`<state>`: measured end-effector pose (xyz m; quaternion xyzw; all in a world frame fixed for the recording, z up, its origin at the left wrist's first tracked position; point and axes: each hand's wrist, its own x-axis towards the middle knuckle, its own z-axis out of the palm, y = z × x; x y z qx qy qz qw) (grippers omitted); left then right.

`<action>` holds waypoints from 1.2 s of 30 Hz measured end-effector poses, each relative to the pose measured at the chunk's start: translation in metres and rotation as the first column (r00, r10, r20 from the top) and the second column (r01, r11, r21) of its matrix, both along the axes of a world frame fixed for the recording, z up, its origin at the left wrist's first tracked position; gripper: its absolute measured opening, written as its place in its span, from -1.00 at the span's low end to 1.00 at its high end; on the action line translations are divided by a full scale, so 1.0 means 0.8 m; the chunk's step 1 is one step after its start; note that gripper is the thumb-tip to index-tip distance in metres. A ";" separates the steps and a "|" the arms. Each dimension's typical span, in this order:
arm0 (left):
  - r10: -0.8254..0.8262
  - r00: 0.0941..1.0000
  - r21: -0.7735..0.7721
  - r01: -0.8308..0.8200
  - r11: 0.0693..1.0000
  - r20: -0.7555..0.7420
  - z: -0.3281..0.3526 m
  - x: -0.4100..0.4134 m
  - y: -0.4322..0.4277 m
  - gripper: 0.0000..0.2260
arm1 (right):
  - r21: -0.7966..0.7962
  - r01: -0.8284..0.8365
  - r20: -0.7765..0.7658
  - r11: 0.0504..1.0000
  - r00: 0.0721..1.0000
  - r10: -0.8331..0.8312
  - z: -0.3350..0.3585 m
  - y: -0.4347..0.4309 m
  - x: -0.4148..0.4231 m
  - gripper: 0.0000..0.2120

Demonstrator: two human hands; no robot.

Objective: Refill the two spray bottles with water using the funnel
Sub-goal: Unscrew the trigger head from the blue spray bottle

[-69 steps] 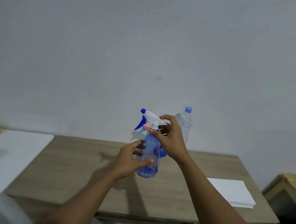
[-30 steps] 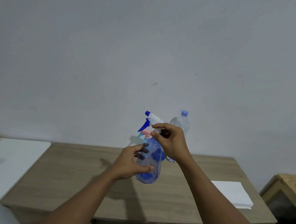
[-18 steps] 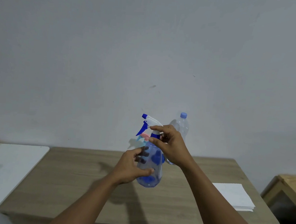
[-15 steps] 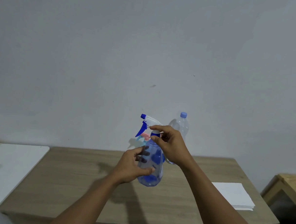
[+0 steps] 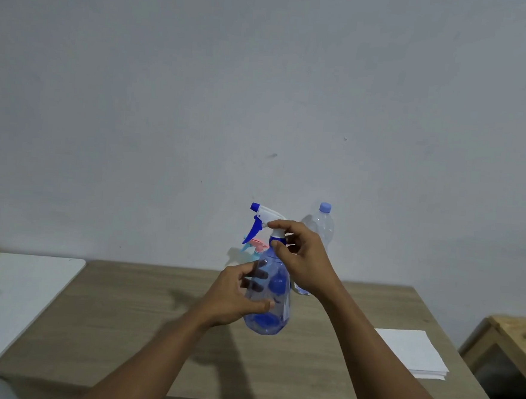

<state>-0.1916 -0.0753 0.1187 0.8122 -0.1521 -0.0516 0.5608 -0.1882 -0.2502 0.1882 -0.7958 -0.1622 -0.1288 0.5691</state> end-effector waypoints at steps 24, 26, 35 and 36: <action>-0.008 0.999 -0.016 0.009 1.000 0.034 0.009 -0.002 0.006 -0.39 | 0.074 -0.006 -0.011 0.997 1.000 0.007 0.015 0.006 -0.010 -0.61; -0.003 1.000 -0.018 0.004 1.000 0.027 0.009 -0.001 0.008 -0.37 | 0.050 0.013 0.009 0.999 1.000 -0.014 0.017 0.008 -0.011 -0.63; -0.003 1.000 -0.033 0.004 0.999 0.026 0.011 0.002 0.011 -0.36 | 0.048 0.011 0.028 0.999 1.000 -0.012 0.016 0.013 -0.004 -0.63; 0.001 1.000 -0.033 0.000 0.999 0.022 0.011 0.002 0.011 -0.36 | 0.055 0.004 0.020 0.998 1.000 -0.005 0.015 0.013 -0.003 -0.62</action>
